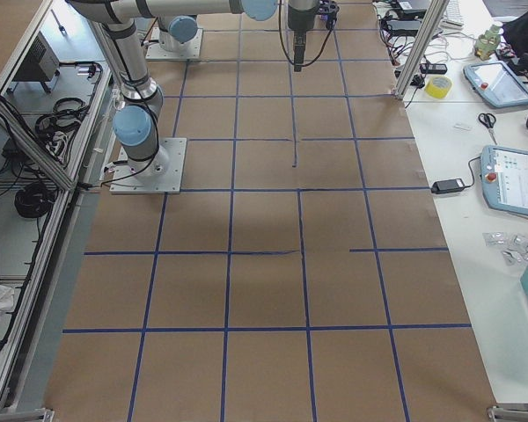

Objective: Arrange blocks in a line
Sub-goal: 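Open the left gripper and lift it off the orange cube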

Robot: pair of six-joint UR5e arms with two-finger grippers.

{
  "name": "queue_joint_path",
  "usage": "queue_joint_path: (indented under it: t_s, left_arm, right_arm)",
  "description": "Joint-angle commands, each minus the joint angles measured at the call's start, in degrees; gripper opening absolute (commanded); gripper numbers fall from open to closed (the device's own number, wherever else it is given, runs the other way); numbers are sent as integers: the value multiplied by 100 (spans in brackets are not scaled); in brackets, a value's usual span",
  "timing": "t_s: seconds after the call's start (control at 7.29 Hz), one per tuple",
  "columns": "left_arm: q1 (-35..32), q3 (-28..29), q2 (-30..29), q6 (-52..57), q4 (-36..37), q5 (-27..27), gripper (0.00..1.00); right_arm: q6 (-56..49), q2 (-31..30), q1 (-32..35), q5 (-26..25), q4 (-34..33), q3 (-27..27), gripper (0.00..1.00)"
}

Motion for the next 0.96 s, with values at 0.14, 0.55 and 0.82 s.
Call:
queue_joint_path:
  t_s: [0.14,0.55,0.82]
  left_arm:
    - [-872,7,1187,-944,-995,138,100]
    - [-2647,-54,1778,-2745,-1338,183,100]
    - [-3055,-72,2059,-2804,-1839,218,100]
  right_arm:
    - [4,0,-14,-1,-39,0,100]
    - [4,0,-14,-1,-39,0,100]
    - [-22,0,-14,8,-56,0,100]
